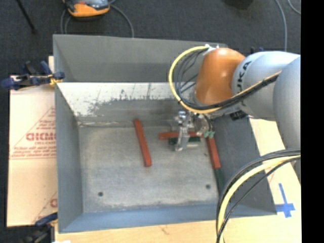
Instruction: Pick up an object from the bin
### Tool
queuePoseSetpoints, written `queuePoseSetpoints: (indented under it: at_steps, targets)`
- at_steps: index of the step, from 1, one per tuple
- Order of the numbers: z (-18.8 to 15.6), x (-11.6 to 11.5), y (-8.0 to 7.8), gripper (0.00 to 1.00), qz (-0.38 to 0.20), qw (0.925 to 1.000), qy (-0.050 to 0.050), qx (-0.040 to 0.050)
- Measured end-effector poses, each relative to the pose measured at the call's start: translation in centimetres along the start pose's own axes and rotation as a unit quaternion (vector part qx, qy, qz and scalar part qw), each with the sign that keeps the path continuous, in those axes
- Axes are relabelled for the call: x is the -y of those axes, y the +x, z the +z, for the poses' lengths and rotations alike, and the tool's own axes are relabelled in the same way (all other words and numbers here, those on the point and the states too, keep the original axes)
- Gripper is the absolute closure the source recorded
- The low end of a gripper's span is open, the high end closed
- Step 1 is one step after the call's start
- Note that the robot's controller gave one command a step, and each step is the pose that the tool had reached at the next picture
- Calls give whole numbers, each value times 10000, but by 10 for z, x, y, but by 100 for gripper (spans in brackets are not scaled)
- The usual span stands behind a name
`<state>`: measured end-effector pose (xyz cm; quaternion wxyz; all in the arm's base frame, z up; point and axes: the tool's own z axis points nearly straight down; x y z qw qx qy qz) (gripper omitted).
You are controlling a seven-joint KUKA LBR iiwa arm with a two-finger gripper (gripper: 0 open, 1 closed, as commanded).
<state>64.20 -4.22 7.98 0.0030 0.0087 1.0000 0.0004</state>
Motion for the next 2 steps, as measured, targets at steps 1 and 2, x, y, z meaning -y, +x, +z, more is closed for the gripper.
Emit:
queuePoseSetpoints:
  at_steps: [1, 2]
  targets:
    - [0, 0, 0, 100, 3, 10000, -1, 0]
    - [-125, 32, 17, 100, 108, 9999, 4, -8]
